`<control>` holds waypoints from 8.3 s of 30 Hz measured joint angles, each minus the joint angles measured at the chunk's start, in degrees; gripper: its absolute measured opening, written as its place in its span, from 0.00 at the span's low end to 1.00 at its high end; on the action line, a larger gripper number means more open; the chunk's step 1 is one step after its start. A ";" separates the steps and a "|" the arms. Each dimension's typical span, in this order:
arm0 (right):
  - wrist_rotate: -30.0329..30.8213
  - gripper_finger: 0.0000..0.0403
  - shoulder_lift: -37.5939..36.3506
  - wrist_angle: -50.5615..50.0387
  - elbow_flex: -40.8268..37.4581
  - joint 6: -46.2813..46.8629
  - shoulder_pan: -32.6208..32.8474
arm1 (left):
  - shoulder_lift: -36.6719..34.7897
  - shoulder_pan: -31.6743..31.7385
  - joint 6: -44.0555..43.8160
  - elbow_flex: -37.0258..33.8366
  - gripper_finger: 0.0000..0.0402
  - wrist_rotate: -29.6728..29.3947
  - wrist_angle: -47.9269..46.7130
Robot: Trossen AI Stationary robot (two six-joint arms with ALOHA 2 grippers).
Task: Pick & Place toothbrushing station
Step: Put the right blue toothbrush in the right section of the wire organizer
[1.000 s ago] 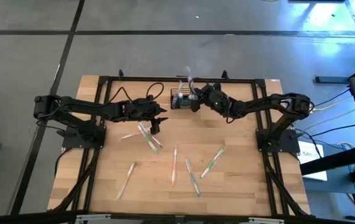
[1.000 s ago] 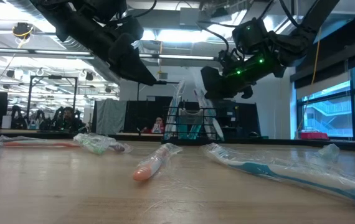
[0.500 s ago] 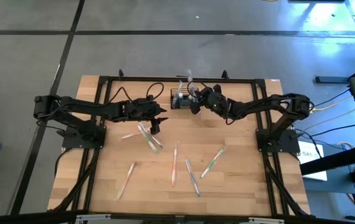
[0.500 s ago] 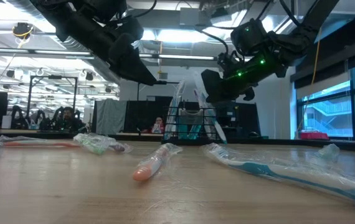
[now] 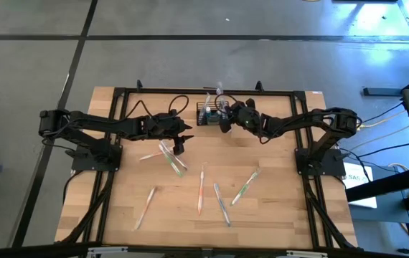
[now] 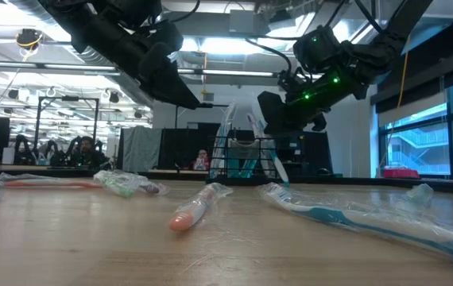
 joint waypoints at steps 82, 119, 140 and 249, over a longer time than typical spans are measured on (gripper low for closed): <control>-4.55 0.44 1.81 -25.27 15.87 8.83 -3.86 | 0.00 0.00 -0.07 0.00 0.42 0.00 0.04; -1.20 0.13 0.27 -21.40 15.85 5.96 -3.71 | 0.02 0.00 0.00 0.00 0.42 0.00 0.04; 1.75 0.13 -1.70 -17.97 15.82 1.66 -2.07 | 0.02 0.00 0.02 0.00 0.42 0.00 0.00; -4.08 0.04 -4.31 -19.54 15.85 10.14 -4.61 | 20.98 13.70 6.08 -0.02 0.42 7.66 22.61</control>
